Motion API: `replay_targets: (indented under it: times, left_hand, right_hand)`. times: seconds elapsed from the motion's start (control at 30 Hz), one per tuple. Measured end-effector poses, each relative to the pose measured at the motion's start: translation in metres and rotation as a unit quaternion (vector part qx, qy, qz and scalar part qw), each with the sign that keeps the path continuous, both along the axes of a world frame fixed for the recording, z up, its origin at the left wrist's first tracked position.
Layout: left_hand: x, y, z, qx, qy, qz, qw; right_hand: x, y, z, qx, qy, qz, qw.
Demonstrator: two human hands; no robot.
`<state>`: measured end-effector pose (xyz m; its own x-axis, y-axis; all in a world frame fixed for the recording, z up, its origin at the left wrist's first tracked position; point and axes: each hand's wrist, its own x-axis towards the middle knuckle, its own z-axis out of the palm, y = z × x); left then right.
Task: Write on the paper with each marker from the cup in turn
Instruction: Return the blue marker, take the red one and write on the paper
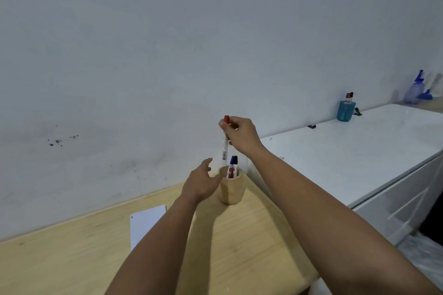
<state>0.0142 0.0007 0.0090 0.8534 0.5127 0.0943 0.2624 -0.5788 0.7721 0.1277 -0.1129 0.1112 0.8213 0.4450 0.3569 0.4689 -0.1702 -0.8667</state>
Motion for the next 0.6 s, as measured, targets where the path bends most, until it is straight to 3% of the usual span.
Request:
replay_targets:
  times: [0.1,0.23,0.33,0.6]
  left_hand:
    - [-0.029,0.012,0.024,0.026,-0.059,0.054,0.996]
    - [-0.075,0.034,0.049,0.015,-0.140,0.129,0.982]
    - [-0.112,0.049,0.054,-0.001,-0.174,0.175,0.969]
    - [-0.192,0.086,0.053,0.056,-0.116,0.170,0.977]
  right_hand:
    - [-0.030,0.008,-0.002,0.010,0.107,0.084,0.991]
    - [-0.078,0.024,-0.020,-0.114,0.162,0.139,0.970]
    - [-0.110,0.037,-0.030,-0.155,0.122,0.199,0.960]
    - [-0.174,0.081,-0.036,-0.103,0.093,0.331,0.933]
